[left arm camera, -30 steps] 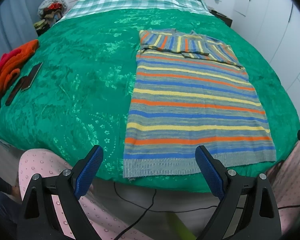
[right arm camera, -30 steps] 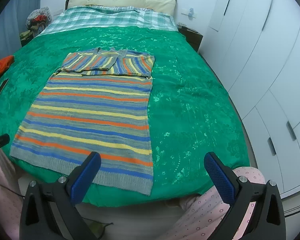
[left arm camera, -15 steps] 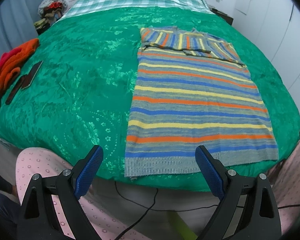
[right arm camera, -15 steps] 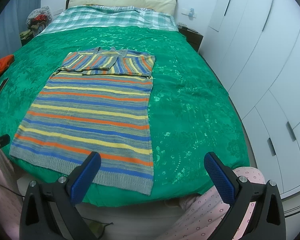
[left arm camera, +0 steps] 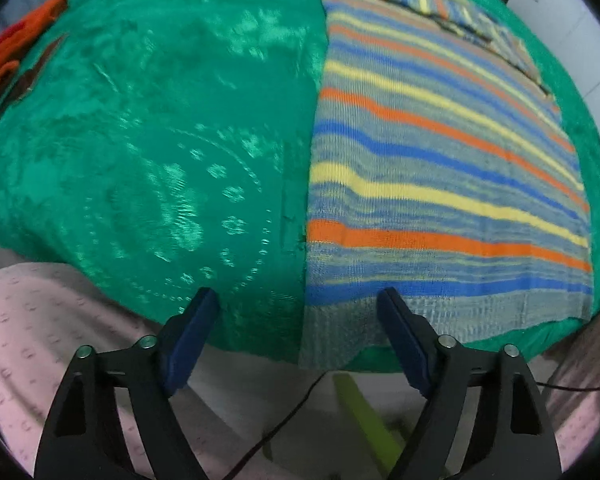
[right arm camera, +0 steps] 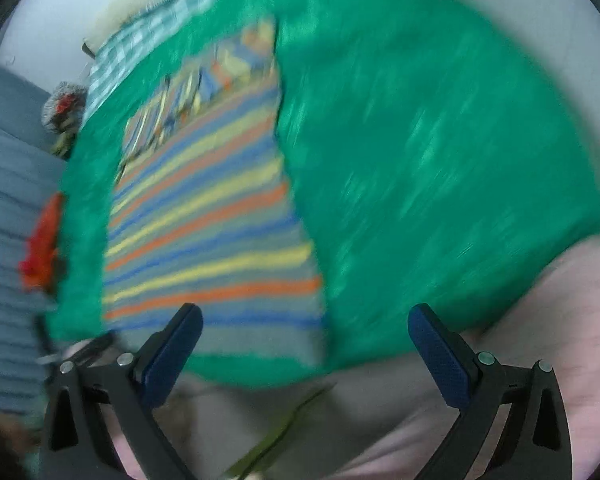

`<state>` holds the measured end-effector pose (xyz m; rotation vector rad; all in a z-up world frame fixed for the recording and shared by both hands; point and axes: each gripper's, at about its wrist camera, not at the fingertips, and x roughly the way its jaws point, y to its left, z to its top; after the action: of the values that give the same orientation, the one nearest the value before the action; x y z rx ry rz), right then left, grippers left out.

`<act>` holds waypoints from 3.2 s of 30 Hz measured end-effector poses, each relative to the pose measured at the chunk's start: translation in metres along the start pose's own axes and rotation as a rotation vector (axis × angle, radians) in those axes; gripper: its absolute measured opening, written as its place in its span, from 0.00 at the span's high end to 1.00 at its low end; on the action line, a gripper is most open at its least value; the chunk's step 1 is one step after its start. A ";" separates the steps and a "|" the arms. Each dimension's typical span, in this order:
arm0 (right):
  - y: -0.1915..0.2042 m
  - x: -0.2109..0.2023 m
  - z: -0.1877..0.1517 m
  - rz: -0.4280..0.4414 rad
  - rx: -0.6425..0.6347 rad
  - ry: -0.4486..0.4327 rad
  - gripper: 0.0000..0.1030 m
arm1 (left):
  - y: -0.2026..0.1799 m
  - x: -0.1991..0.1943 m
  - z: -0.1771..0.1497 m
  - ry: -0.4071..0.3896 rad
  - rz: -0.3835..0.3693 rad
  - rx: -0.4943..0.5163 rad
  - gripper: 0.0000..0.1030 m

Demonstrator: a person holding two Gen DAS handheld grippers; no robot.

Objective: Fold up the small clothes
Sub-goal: 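Grasp the hem with the left tool while the right tool grasps it, fold toward the collar, then release the hem with both tools and pull them back from the folded sweater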

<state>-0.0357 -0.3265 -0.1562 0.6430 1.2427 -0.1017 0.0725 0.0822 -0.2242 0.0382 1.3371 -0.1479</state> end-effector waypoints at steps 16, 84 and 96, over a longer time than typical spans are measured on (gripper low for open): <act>-0.011 0.022 0.013 0.234 0.070 0.107 0.95 | 0.010 -0.055 0.020 -0.049 -0.339 -0.046 0.97; 0.046 0.085 0.200 -0.176 -0.456 -0.149 0.70 | -0.032 0.003 0.152 -0.337 0.068 0.191 0.22; 0.068 0.092 0.097 -0.203 -0.452 -0.255 0.50 | -0.114 0.040 0.073 -0.327 0.009 0.234 0.01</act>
<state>0.1060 -0.2954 -0.1956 0.1065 1.0325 -0.0651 0.1369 -0.0424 -0.2395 0.2096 0.9882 -0.2902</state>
